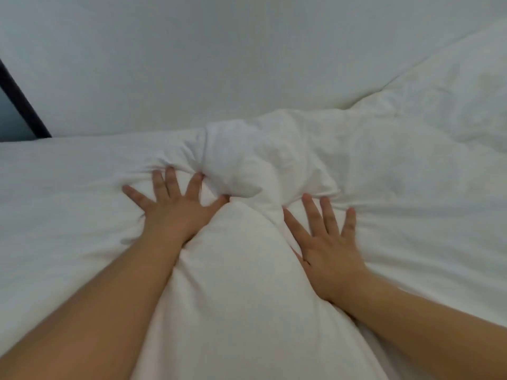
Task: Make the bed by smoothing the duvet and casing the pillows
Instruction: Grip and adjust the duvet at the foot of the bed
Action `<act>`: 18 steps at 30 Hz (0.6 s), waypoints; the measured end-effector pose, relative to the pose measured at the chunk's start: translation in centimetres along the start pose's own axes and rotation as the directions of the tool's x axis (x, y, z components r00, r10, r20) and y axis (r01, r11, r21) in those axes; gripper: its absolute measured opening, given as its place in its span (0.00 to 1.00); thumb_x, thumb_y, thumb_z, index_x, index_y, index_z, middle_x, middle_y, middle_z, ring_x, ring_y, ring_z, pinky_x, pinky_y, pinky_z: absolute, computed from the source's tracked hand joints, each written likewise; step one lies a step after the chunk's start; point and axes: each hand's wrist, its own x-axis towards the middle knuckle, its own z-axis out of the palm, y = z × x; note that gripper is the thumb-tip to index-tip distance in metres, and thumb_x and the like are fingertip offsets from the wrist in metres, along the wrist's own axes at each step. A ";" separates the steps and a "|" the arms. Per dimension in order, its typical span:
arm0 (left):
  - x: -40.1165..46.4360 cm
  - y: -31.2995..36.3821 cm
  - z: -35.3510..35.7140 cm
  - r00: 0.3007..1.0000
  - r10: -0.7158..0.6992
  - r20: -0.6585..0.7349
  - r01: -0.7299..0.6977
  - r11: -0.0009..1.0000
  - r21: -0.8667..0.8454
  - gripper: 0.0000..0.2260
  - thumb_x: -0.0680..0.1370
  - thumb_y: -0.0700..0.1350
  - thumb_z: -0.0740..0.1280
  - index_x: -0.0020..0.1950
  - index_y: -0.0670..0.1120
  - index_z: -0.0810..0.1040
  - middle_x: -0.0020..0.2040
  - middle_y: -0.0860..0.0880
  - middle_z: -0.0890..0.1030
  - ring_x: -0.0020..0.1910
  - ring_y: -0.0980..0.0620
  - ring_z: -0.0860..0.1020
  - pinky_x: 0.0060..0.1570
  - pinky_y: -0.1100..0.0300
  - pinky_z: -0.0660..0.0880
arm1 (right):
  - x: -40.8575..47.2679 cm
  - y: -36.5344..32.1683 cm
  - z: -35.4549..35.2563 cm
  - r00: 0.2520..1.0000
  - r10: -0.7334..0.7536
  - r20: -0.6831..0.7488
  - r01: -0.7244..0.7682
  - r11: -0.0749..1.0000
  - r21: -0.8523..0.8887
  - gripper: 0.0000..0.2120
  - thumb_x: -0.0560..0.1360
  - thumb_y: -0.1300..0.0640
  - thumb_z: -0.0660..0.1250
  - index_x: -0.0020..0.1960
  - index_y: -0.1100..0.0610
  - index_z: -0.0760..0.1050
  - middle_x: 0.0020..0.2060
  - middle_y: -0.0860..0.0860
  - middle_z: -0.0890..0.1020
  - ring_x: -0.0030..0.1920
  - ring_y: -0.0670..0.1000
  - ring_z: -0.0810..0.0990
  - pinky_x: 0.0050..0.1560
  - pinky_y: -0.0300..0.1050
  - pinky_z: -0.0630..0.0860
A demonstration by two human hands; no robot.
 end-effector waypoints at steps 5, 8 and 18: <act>2.5 1.3 -1.7 0.949 -0.114 -0.295 0.073 0.986 -0.147 0.42 0.66 0.81 0.43 0.76 0.63 0.45 0.77 0.40 0.57 0.75 0.40 0.57 0.69 0.32 0.48 | -0.3 -0.4 -0.6 1.000 0.016 -0.023 -0.015 0.997 0.078 0.30 0.79 0.35 0.33 0.78 0.43 0.47 0.78 0.57 0.51 0.77 0.63 0.46 0.70 0.73 0.46; 3.5 2.5 -3.7 0.980 -0.100 -0.171 0.080 0.990 -0.118 0.30 0.76 0.70 0.52 0.76 0.61 0.54 0.66 0.39 0.72 0.63 0.38 0.71 0.61 0.44 0.63 | -0.1 -0.3 -1.3 0.997 -0.007 0.073 0.001 0.997 0.078 0.31 0.78 0.34 0.33 0.79 0.44 0.46 0.78 0.57 0.48 0.77 0.64 0.43 0.70 0.73 0.45; 9.2 8.7 -9.1 0.903 -0.001 -0.430 -0.024 0.998 -0.054 0.19 0.75 0.43 0.57 0.66 0.49 0.69 0.71 0.41 0.62 0.69 0.38 0.61 0.69 0.40 0.56 | 0.0 -0.2 -1.3 0.994 0.008 0.108 -0.027 0.984 0.174 0.30 0.79 0.36 0.41 0.78 0.45 0.53 0.78 0.57 0.51 0.77 0.63 0.46 0.71 0.72 0.48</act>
